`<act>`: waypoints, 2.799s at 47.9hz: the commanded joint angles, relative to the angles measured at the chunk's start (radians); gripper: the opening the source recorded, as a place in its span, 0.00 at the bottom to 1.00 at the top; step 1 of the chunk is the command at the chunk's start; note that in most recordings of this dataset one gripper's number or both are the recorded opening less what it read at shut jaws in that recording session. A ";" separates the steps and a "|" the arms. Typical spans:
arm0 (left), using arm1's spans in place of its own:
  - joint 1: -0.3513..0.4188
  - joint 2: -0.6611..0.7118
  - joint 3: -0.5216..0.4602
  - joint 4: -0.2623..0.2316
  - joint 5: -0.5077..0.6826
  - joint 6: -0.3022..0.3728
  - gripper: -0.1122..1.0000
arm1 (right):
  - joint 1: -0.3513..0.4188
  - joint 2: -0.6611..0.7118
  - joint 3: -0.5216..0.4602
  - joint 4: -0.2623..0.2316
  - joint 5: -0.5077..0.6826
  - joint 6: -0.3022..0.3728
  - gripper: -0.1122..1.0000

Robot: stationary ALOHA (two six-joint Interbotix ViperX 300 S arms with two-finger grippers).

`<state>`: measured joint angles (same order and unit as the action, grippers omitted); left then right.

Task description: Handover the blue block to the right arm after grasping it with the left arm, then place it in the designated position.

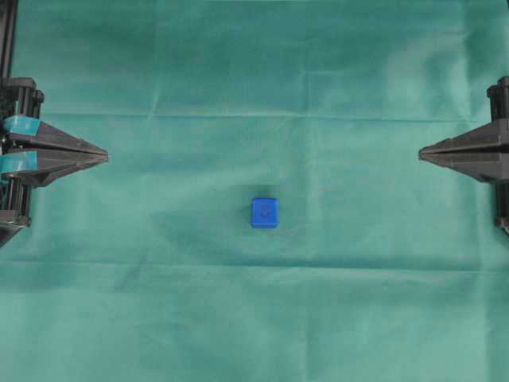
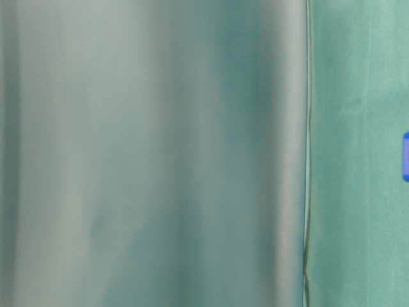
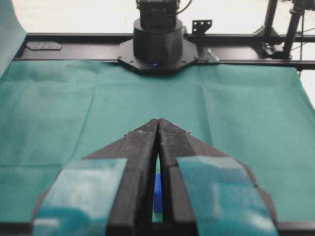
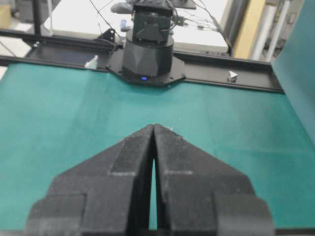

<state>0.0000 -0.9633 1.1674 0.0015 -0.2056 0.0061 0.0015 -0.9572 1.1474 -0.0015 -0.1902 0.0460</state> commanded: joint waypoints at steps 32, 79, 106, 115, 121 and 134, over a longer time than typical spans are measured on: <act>0.003 0.005 -0.035 0.002 0.020 0.002 0.99 | -0.023 0.008 -0.026 0.005 -0.009 0.017 0.94; 0.003 0.379 -0.255 0.002 -0.137 0.005 0.99 | -0.029 0.018 -0.028 -0.002 -0.014 0.012 0.94; 0.002 0.657 -0.495 0.002 -0.124 0.021 0.99 | -0.032 0.031 -0.028 -0.003 -0.017 0.012 0.94; 0.002 0.695 -0.543 0.003 -0.077 0.021 0.99 | -0.032 0.032 -0.026 -0.003 -0.017 0.012 0.94; 0.003 0.703 -0.552 0.002 -0.051 0.018 0.99 | -0.032 0.032 -0.028 -0.003 -0.017 0.012 0.94; 0.000 0.704 -0.583 0.002 0.057 0.011 0.99 | -0.032 0.032 -0.028 -0.003 -0.014 0.012 0.94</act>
<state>0.0015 -0.2500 0.6228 0.0015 -0.1902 0.0184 -0.0291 -0.9311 1.1474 -0.0031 -0.1963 0.0598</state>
